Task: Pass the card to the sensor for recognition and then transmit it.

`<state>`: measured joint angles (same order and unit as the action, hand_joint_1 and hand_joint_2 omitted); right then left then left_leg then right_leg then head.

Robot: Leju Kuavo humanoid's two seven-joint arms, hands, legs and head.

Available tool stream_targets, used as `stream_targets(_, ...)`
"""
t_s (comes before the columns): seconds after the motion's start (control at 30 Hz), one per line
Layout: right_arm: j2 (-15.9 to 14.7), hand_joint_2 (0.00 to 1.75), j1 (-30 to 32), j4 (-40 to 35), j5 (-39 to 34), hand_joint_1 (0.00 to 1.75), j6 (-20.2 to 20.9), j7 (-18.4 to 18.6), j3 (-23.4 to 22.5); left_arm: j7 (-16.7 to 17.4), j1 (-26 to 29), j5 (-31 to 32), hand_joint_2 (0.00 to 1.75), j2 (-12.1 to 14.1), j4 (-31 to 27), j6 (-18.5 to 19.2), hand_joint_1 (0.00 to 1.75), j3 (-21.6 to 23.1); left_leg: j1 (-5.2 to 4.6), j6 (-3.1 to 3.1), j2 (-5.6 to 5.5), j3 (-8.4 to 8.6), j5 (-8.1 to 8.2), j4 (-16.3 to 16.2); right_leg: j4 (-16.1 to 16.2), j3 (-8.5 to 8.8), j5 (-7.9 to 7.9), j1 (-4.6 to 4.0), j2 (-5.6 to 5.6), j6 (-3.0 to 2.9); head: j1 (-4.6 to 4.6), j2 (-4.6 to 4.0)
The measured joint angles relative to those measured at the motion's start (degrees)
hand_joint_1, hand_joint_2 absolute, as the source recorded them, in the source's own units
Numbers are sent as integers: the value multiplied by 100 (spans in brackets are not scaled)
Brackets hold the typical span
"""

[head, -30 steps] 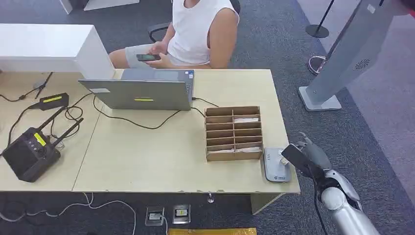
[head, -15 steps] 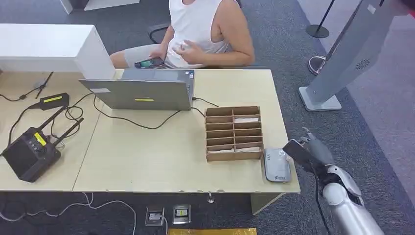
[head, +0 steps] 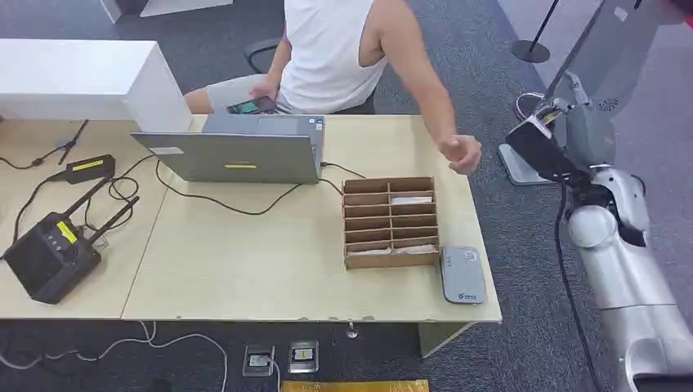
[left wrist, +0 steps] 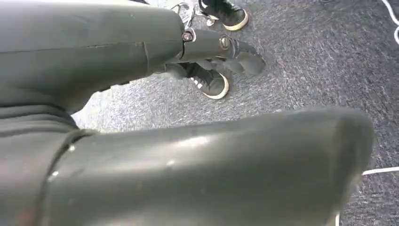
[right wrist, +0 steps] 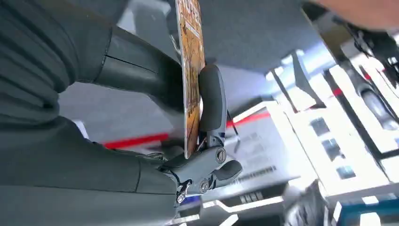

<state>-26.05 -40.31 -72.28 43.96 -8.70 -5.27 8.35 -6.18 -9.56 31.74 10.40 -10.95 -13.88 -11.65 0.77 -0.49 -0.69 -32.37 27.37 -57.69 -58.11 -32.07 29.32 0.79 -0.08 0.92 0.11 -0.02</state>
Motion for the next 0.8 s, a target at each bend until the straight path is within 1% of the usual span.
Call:
stream_targets(0.07, 22, 175, -293, 33, 155, 175, -109, -74, 114, 26, -34, 26, 0, 2, 0, 2, 0, 0, 2, 0, -1, 0, 0, 0, 0, 1, 0, -2, -1, 0, 0, 0)
stream_targets(0.17, 74, 175, -532, 101, 284, 175, -181, -136, 221, 33, -55, 46, 0, -9, 0, 24, 0, 0, 2, 0, -9, -8, 0, 0, -1, -1, 1, -4, -11, 0, 2, 0)
stream_targets(0.23, 213, 175, -773, 350, 462, 175, -320, -271, 442, 50, -81, 96, 0, -11, 0, 85, 0, 2, 3, -2, -7, -10, -2, 0, -2, -9, 0, -4, -5, -1, 5, 0)
stream_targets(0.3, 302, 175, -969, 547, 520, 175, -404, -356, 566, 74, -150, 122, 0, -13, -2, 118, 0, 2, 5, -2, -11, -6, -2, 0, -1, -3, 0, -6, -11, -1, 0, 0)
stream_targets(0.37, 383, 175, -1041, 735, 535, 175, -426, -420, 686, 98, -188, 131, 0, -26, -2, 138, 0, 4, 5, 0, -25, -11, -7, 0, -1, -2, 1, -7, -28, -1, 2, 0)
stream_targets(0.47, 524, 175, -1118, 1020, 535, 173, -443, -472, 845, 105, -200, 144, 0, -26, -2, 162, 0, 4, 5, 0, -21, -11, -7, 0, -1, -5, 1, -7, -20, -1, 2, 0)
stream_targets(0.7, 704, 175, -1201, 1613, 588, 175, -483, -503, 1117, 107, -228, 151, 0, -26, -2, 195, 0, 9, 5, 0, -22, -10, -7, 0, -1, -4, 1, -7, -23, -1, 0, 0)
stream_targets(0.77, 721, 175, -1200, 1747, 588, 169, -496, -500, 1182, 111, -223, 157, 0, -26, -2, 203, 0, 9, 5, 0, -21, -10, -7, 0, -1, -4, 1, -6, -22, -1, 2, 0)
stream_targets(0.8, 726, 175, -1199, 1788, 588, 161, -498, -498, 1202, 114, -220, 162, 0, -26, -2, 203, 0, 9, 5, 0, -21, -10, -7, 0, -1, -5, 1, -6, -21, -1, 0, 0)
